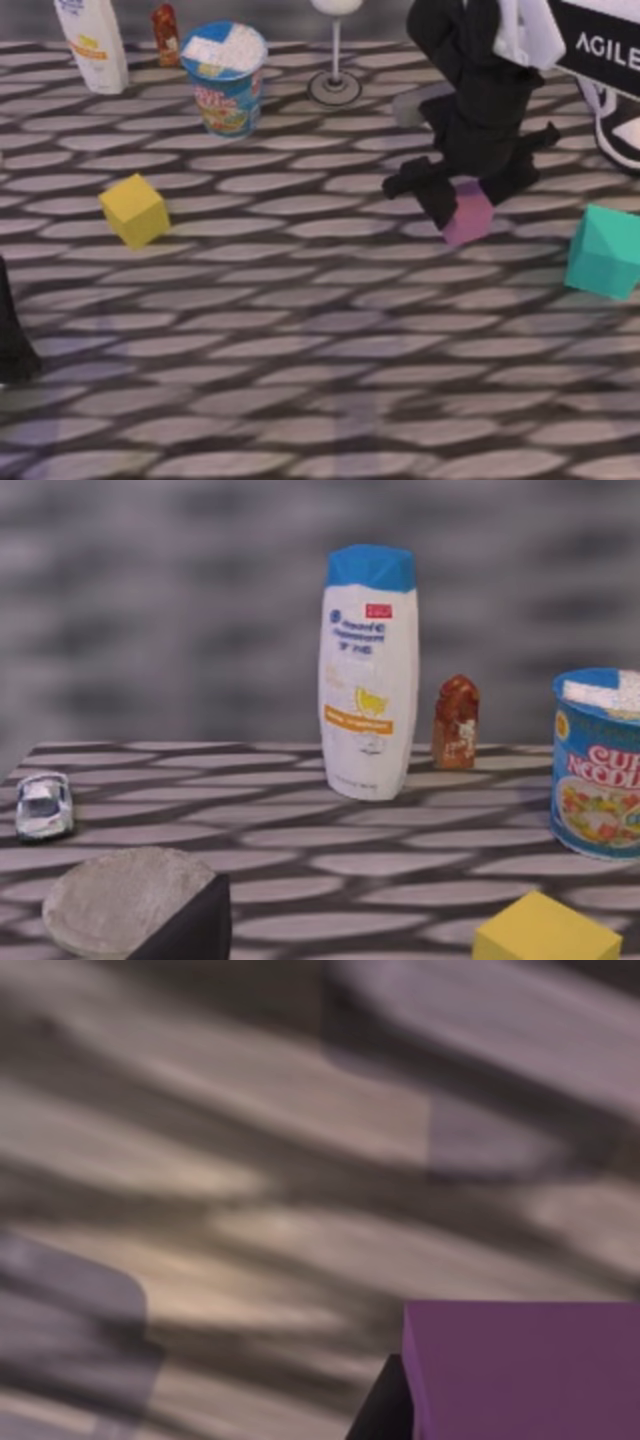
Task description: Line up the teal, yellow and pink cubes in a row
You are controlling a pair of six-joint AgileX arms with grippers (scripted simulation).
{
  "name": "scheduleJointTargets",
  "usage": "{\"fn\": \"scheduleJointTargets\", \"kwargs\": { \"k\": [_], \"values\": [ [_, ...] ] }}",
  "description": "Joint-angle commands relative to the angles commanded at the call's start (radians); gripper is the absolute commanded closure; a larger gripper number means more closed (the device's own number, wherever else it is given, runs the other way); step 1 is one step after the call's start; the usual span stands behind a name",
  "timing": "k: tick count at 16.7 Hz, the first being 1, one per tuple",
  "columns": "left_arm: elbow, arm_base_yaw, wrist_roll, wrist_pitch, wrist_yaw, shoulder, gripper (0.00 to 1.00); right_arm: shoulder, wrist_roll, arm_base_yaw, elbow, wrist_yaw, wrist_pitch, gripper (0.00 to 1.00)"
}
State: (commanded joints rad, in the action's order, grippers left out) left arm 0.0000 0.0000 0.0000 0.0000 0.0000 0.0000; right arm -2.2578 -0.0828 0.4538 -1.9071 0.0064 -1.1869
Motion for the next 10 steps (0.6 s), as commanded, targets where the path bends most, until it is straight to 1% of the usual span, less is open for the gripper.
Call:
{"fn": "scheduleJointTargets", "kwargs": {
  "k": [3,5,7,10],
  "values": [
    [0.000,0.000,0.000,0.000,0.000,0.000,0.00,-0.002,-0.004,-0.004,0.004,0.000,0.003,1.00],
    [0.000,0.000,0.000,0.000,0.000,0.000,0.00,0.023,-0.040,0.012,0.034,0.001,0.009,1.00],
    [0.000,0.000,0.000,0.000,0.000,0.000,0.00,0.071,-0.117,0.042,0.096,0.003,0.022,1.00],
    [0.000,0.000,0.000,0.000,0.000,0.000,0.00,0.170,-0.289,0.102,0.226,0.007,0.046,1.00]
  ]
}}
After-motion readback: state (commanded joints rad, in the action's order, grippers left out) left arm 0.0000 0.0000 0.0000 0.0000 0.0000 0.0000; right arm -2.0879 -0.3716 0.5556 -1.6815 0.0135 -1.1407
